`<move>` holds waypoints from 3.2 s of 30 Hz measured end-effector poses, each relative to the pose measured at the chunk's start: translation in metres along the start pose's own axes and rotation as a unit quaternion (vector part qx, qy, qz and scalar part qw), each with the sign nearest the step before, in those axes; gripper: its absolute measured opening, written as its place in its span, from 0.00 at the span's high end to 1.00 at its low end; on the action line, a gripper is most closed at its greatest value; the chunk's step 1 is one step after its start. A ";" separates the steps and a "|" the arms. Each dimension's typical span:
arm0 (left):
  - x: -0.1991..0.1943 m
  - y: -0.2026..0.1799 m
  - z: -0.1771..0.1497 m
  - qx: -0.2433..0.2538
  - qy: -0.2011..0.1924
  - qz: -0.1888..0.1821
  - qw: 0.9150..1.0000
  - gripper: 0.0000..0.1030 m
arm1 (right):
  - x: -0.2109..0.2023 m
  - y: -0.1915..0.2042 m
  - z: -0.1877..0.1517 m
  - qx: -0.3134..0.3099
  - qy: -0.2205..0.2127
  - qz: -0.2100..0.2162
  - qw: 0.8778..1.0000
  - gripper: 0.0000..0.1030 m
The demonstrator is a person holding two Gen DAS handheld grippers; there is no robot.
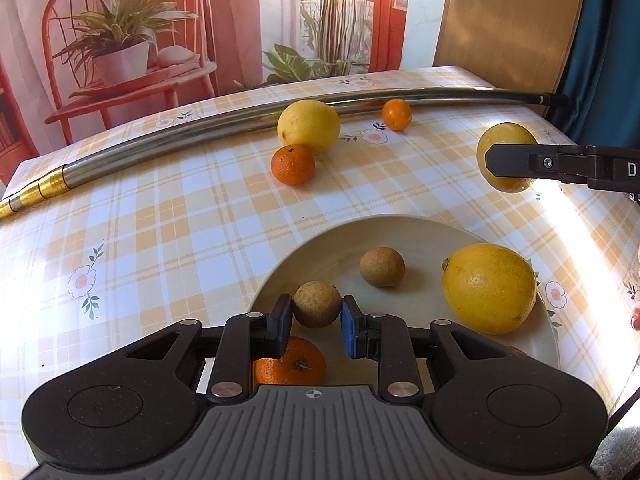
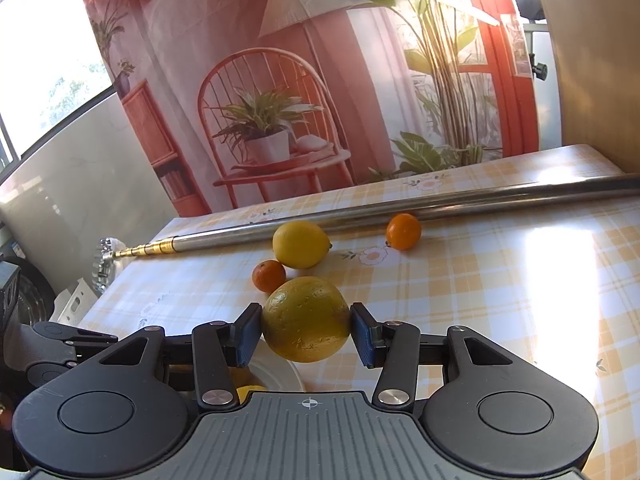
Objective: Organize fruits
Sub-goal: 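Carry the kiwi and green-yellow citrus over the white plate with both tools, then lower the kiwi with the left tool while the right tool lowers the citrus, opening both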
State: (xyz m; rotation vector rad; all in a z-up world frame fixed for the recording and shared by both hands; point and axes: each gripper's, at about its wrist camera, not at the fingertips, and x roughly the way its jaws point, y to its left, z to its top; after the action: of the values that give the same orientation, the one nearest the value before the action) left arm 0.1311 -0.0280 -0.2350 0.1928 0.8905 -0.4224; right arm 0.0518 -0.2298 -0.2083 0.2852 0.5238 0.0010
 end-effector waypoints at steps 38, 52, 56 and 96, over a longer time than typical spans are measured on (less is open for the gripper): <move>-0.058 0.027 0.002 -0.105 -0.082 0.044 0.990 0.68 | 0.036 0.079 -0.013 -0.131 0.077 0.030 0.988 0.57; -0.075 0.036 -0.024 -0.128 -0.086 0.038 0.987 0.67 | 0.024 0.116 -0.032 -0.165 0.111 0.057 0.978 0.57; -0.079 0.031 -0.028 -0.127 -0.086 0.036 0.987 0.67 | 0.016 0.119 -0.034 -0.168 0.114 0.054 0.978 0.57; -0.104 0.019 -0.056 -0.149 -0.078 0.051 0.985 0.67 | 0.000 0.114 -0.067 -0.160 0.220 0.056 0.961 0.57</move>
State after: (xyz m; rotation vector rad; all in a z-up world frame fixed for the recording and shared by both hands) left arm 0.0420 0.0365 -0.1881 -0.0686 0.7760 -0.2025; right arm 0.0265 -0.1021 -0.2332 -0.0078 0.9364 0.2623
